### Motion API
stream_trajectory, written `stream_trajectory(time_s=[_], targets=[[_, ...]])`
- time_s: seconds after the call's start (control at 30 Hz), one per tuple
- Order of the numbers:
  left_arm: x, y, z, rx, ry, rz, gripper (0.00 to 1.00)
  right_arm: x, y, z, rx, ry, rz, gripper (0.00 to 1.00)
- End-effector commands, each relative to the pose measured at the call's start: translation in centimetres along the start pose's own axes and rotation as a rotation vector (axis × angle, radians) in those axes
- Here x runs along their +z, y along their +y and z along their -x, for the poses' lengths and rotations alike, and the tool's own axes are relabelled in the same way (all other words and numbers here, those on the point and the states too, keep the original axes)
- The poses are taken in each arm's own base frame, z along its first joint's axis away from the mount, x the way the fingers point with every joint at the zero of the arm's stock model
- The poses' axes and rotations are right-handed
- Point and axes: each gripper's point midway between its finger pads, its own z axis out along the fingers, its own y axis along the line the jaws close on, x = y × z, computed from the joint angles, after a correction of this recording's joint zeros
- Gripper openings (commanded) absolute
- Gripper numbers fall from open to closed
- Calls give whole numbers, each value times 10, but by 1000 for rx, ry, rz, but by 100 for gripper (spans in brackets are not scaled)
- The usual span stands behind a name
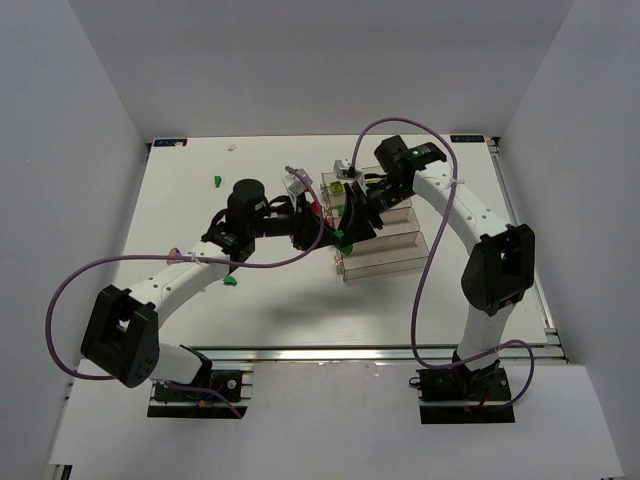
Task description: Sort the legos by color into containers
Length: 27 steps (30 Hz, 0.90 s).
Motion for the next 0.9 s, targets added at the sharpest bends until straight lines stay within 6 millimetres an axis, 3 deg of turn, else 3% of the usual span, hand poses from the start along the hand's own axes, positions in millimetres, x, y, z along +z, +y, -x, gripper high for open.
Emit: stream_trajectory(time_s=[0.0, 0.2, 0.33, 0.87], targets=[[-4, -18, 11, 50, -1, -57, 0, -4, 8, 9, -62, -13, 21, 20], [-9, -19, -3, 39, 48, -55, 0, -23, 1, 17, -69, -62, -16, 0], [-11, -20, -8, 41, 66, -57, 0, -37, -6, 20, -66, -87, -48, 0], [-15, -20, -15, 39, 94, -46, 0, -58, -13, 24, -38, -143, -93, 0]])
